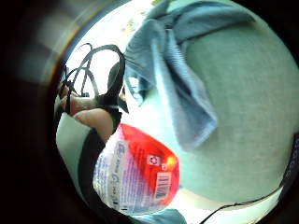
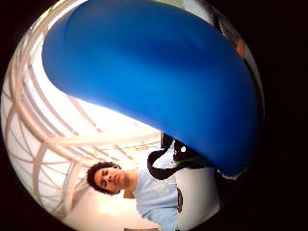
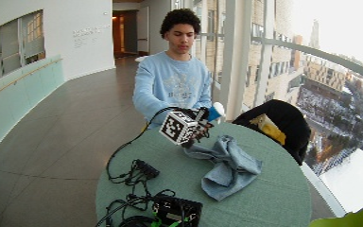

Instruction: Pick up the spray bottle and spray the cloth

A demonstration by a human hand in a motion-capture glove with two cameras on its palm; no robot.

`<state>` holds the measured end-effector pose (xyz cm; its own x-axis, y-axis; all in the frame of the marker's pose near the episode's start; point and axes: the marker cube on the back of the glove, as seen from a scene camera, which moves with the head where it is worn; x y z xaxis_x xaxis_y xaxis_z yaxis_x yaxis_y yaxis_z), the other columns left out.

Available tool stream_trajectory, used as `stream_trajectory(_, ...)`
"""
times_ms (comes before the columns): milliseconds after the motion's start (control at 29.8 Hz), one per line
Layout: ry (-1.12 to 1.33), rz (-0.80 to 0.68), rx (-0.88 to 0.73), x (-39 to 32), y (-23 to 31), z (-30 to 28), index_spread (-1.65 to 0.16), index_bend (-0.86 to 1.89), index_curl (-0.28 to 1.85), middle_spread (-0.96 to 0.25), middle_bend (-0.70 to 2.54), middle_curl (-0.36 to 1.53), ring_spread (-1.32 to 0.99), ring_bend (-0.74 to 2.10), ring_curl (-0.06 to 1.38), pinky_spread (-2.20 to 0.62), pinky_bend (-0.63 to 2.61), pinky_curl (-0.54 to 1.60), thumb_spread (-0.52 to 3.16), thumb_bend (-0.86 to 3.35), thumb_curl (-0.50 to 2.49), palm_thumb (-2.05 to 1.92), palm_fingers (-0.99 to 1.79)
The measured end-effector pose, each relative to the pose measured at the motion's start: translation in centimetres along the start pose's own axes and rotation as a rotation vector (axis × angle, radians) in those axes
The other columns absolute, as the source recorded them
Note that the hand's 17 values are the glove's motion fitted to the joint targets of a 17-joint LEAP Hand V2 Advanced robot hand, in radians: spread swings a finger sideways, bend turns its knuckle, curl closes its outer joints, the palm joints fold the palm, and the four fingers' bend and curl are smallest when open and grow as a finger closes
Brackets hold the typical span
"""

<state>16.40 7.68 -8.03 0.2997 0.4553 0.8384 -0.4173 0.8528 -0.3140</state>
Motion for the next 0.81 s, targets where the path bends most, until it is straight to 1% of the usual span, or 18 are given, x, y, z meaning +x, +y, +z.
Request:
stream_trajectory(168, -0.037, -0.216, 0.027, -4.4, -0.4, 4.8, -0.15, 0.15, 0.43, -0.04, 0.48, 0.46, -0.01, 0.59, 0.39, 0.11, 0.20, 0.36, 1.12, -0.02, 0.42, 0.71, 1.21)
stream_trajectory(369, -0.037, -0.422, 0.036, -7.6, -2.0, 11.4, -0.15, 0.16, 0.43, -0.05, 0.48, 0.46, -0.01, 0.58, 0.39, 0.10, 0.20, 0.36, 1.11, -0.02, 0.42, 0.72, 1.21)
stream_trajectory(504, -0.065, -0.502, 0.056, -8.7, -4.0, 15.1, -0.15, 0.16, 0.43, -0.05, 0.48, 0.46, -0.02, 0.58, 0.39, 0.10, 0.20, 0.36, 1.10, -0.02, 0.42, 0.72, 1.22)
stream_trajectory(604, -0.045, -0.549, 0.039, -8.5, -5.1, 17.3, -0.15, 0.16, 0.43, -0.05, 0.48, 0.46, -0.02, 0.58, 0.39, 0.09, 0.20, 0.36, 1.10, -0.02, 0.43, 0.72, 1.22)
stream_trajectory(806, -0.007, -0.616, 0.078, -7.6, -7.3, 20.0, -0.16, 0.16, 0.44, -0.05, 0.48, 0.46, -0.02, 0.58, 0.39, 0.08, 0.20, 0.36, 1.09, -0.02, 0.43, 0.72, 1.22)
